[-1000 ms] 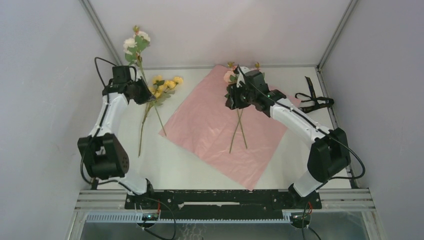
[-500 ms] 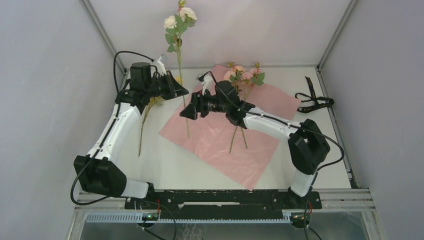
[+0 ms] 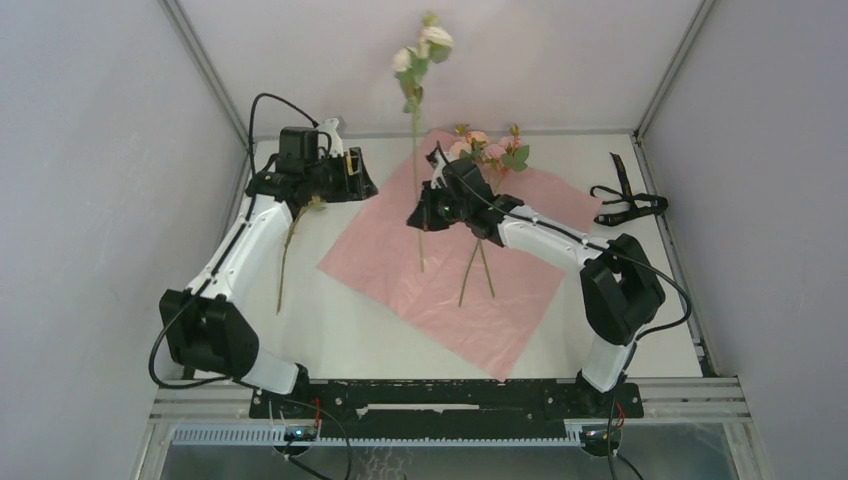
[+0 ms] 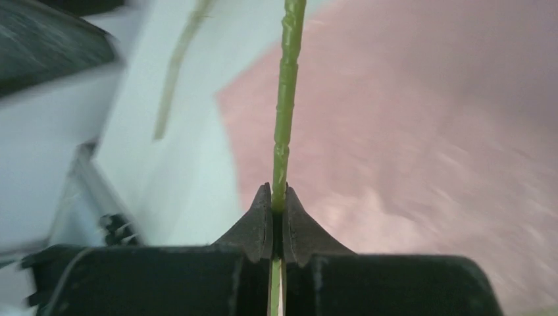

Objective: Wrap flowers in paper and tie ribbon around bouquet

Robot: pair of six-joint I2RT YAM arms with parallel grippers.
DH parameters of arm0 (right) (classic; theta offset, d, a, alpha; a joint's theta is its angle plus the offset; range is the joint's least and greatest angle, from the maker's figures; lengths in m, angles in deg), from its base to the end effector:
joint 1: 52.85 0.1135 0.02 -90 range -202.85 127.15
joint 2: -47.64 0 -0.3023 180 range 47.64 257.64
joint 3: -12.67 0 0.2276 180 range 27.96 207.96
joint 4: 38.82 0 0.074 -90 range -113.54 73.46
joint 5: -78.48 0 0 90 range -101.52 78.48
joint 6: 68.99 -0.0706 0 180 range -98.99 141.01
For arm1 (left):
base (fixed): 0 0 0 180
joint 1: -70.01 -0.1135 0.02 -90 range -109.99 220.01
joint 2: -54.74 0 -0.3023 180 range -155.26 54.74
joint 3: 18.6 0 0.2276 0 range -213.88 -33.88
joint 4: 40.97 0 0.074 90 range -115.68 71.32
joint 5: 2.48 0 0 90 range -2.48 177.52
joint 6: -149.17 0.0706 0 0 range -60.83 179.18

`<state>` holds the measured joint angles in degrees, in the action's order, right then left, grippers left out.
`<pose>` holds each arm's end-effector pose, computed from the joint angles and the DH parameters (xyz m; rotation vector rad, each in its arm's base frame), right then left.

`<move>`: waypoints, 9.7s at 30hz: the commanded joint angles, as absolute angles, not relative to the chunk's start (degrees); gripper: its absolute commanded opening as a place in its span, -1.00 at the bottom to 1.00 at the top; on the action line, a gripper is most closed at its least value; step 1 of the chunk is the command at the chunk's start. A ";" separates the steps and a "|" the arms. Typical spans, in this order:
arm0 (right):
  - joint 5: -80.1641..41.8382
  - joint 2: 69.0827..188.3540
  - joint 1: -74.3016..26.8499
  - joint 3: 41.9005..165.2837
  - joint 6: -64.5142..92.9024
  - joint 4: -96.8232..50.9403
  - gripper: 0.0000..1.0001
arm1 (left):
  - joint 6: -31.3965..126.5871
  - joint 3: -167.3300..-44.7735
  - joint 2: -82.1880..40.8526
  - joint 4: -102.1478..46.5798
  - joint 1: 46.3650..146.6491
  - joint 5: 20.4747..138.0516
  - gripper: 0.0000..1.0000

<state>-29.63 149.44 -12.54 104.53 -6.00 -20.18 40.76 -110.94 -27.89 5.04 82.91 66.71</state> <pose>0.3136 0.2949 0.3026 -0.4626 2.1658 1.0184 0.3048 -0.0955 0.3688 0.1002 2.2437 -0.7009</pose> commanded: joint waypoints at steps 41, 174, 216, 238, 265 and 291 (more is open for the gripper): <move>-15.07 135.45 -29.13 101.10 10.92 7.21 0.23 | 60.95 -135.39 -48.10 30.17 60.21 57.87 -1.00; -41.72 156.35 -30.78 95.05 -2.79 -10.10 -0.87 | 55.12 -129.60 -67.87 10.53 104.86 65.75 -0.66; -23.65 177.14 -33.24 131.61 7.75 2.56 -0.74 | 46.27 -136.86 -75.38 5.69 101.92 76.47 -0.74; -22.90 158.74 -37.48 121.89 10.93 8.36 -0.52 | 53.54 -144.36 -71.11 8.85 103.52 69.63 -0.65; -17.40 131.97 -39.42 96.30 5.34 14.97 -0.29 | 86.08 -98.13 -37.04 22.09 94.01 99.54 0.26; -18.19 145.55 -54.11 83.50 -2.09 3.62 0.47 | 39.25 -94.61 -44.07 10.44 75.14 70.64 0.94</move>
